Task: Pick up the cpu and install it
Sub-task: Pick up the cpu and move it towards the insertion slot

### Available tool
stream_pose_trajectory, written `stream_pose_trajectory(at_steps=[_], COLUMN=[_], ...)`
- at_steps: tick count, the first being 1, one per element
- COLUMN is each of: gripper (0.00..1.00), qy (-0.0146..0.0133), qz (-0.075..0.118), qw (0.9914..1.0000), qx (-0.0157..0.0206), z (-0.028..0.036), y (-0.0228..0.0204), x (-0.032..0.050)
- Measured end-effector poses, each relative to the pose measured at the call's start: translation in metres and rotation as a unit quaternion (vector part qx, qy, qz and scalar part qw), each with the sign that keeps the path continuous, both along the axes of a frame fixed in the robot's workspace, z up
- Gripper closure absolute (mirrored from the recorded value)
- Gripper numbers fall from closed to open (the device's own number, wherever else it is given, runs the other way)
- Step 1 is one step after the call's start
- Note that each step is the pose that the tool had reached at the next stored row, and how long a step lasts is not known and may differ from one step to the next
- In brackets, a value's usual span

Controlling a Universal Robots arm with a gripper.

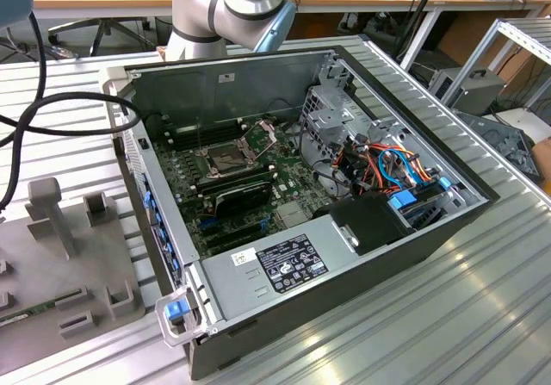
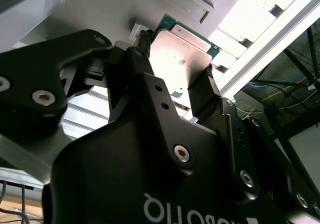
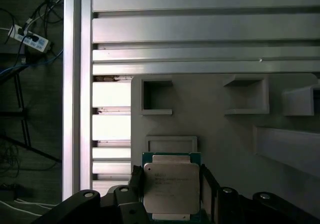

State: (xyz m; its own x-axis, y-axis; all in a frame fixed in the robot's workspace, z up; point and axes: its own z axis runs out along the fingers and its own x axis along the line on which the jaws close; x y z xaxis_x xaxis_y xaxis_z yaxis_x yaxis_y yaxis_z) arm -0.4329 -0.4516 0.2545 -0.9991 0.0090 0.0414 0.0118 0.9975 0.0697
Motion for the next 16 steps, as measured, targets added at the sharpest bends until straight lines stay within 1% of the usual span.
stream_pose_trajectory(at_steps=[16], gripper=[0.45], qy=[0.0000], qz=[0.000], qw=[1.00000], qx=[0.0018], z=[0.0053], y=[0.0000], x=[0.0000])
